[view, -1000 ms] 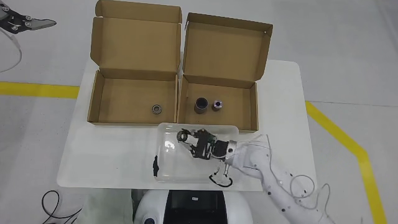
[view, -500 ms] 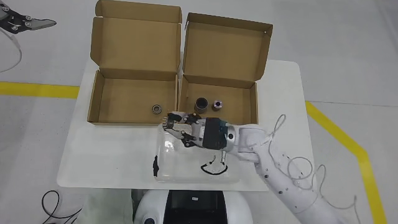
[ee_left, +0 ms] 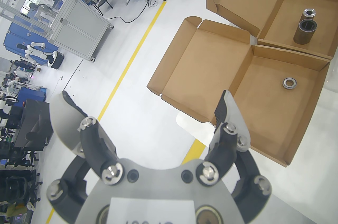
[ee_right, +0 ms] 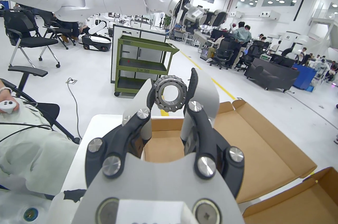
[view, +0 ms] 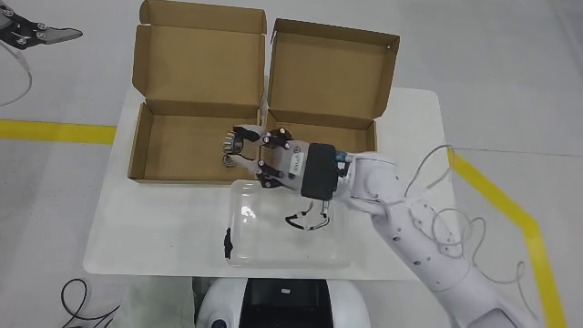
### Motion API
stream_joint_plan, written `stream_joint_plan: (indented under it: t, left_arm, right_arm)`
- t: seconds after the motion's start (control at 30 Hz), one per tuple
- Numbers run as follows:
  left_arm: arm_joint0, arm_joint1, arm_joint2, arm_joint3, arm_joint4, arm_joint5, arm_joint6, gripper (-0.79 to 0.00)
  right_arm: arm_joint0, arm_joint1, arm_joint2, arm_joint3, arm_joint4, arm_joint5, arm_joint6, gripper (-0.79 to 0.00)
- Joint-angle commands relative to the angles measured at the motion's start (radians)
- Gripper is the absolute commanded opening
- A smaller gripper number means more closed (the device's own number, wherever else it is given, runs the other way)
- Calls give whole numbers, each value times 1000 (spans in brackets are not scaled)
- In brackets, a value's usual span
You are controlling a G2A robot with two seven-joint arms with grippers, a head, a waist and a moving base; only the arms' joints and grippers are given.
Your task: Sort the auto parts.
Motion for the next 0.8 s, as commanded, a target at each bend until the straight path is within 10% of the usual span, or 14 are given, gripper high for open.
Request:
stream_joint_plan:
  t: [0.0, 0.77]
  left_arm:
    - [0, 0, 0, 0, 0, 0, 0, 0]
    - [0, 0, 0, 0, 0, 0, 0, 0]
  right_arm:
    - [14, -3, 5, -12, 4, 9, 7, -785]
    - [129, -42, 15, -23, 34, 81, 12, -785]
